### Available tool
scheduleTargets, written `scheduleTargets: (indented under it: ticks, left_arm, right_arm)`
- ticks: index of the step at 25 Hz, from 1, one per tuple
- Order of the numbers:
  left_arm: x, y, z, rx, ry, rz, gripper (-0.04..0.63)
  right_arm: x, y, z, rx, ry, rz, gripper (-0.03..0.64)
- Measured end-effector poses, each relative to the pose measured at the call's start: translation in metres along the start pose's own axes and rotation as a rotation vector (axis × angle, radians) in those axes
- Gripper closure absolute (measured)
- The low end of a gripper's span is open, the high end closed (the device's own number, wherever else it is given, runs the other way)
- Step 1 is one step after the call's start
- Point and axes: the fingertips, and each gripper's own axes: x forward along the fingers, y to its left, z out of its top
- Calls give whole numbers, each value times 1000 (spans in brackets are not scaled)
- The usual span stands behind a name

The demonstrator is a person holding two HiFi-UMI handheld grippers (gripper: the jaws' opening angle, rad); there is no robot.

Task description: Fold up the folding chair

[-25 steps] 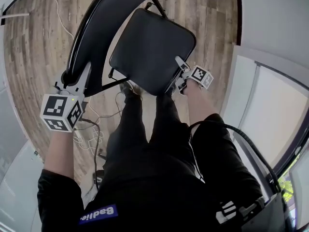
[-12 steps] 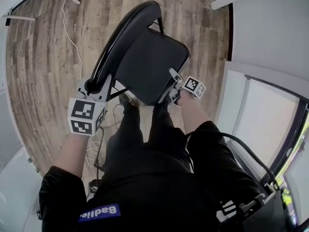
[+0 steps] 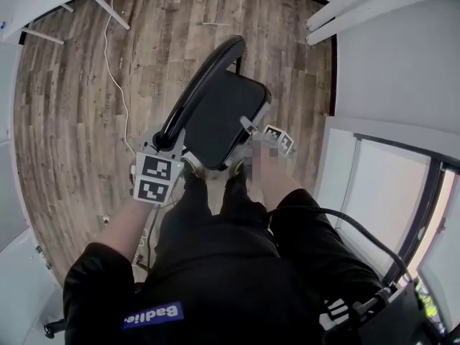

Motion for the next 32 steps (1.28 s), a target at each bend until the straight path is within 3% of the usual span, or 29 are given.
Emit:
scheduleTargets:
  ticks: [6, 12, 20, 32]
  left_arm:
    - [-10, -22, 8, 29, 11, 9, 538]
    - [-18, -24, 14, 33, 14, 14, 538]
    - [-27, -23, 17, 34, 9, 28, 538]
    - [-32, -23, 20, 29, 11, 31, 537]
  right_arm:
    - [-2, 31, -4, -47, 47, -20, 316]
    - [9, 63, -9, -64, 86, -103, 315]
    - [29, 117, -19, -115, 118, -107, 318]
    - [48, 150, -27, -182, 135, -186, 322]
